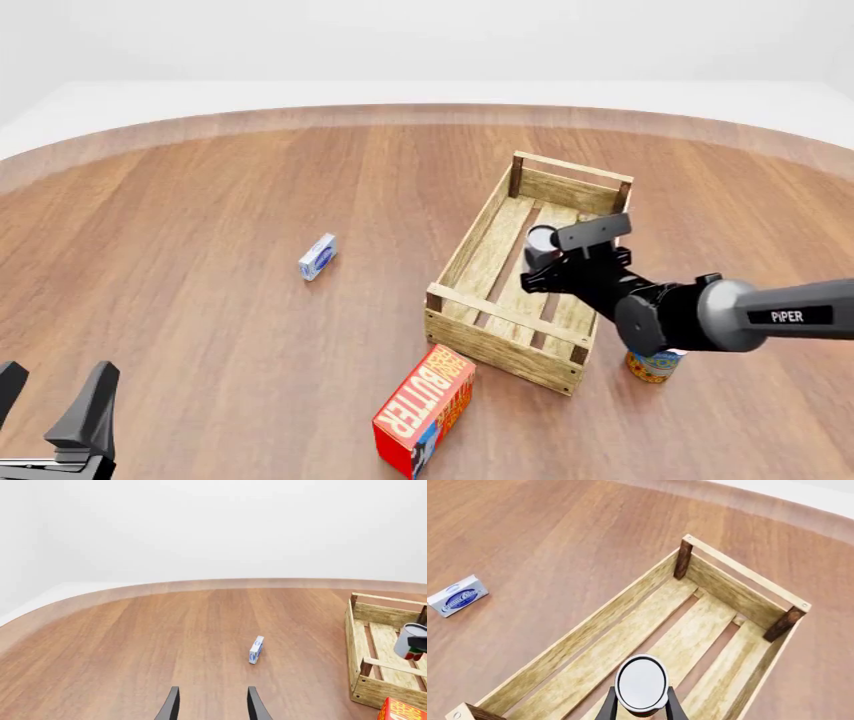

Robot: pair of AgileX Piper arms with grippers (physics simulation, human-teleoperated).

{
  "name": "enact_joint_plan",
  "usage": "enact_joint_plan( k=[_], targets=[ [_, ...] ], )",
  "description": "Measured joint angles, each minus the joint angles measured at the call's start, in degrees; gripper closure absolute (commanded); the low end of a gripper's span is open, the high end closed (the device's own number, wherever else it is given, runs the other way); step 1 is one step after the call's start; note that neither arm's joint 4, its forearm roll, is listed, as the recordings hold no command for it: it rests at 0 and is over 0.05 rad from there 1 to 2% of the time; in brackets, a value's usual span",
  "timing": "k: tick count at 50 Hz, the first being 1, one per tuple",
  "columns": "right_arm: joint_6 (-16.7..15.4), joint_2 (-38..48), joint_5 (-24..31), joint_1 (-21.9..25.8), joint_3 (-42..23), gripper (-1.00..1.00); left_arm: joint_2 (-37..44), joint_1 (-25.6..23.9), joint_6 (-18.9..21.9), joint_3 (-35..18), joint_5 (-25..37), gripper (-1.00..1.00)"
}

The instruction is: Pick up the tomato sauce, and put it in the wooden tray.

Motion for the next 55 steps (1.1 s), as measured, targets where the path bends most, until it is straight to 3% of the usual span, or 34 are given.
enact_joint_plan(
  k=[6,7,22,55],
  targets=[
    [0.1,0.5,-0.2,0.1,-0.2,1.00,0.0,0.0,0.0,0.0,0.0,-1.00],
    [0.1,0.6,-0.2,0.1,-0.2,-1.00,0.0,0.0,0.0,0.0,0.0,-1.00],
    [-0.1,-1.2,0.9,-0.6,-0.1,-1.00,0.0,0.0,0.0,0.0,0.0,-1.00],
    [-2.6,-17.9,10.3,-2.0,2.8,-1.00,0.0,0.0,0.0,0.0,0.0,-1.00]
  ],
)
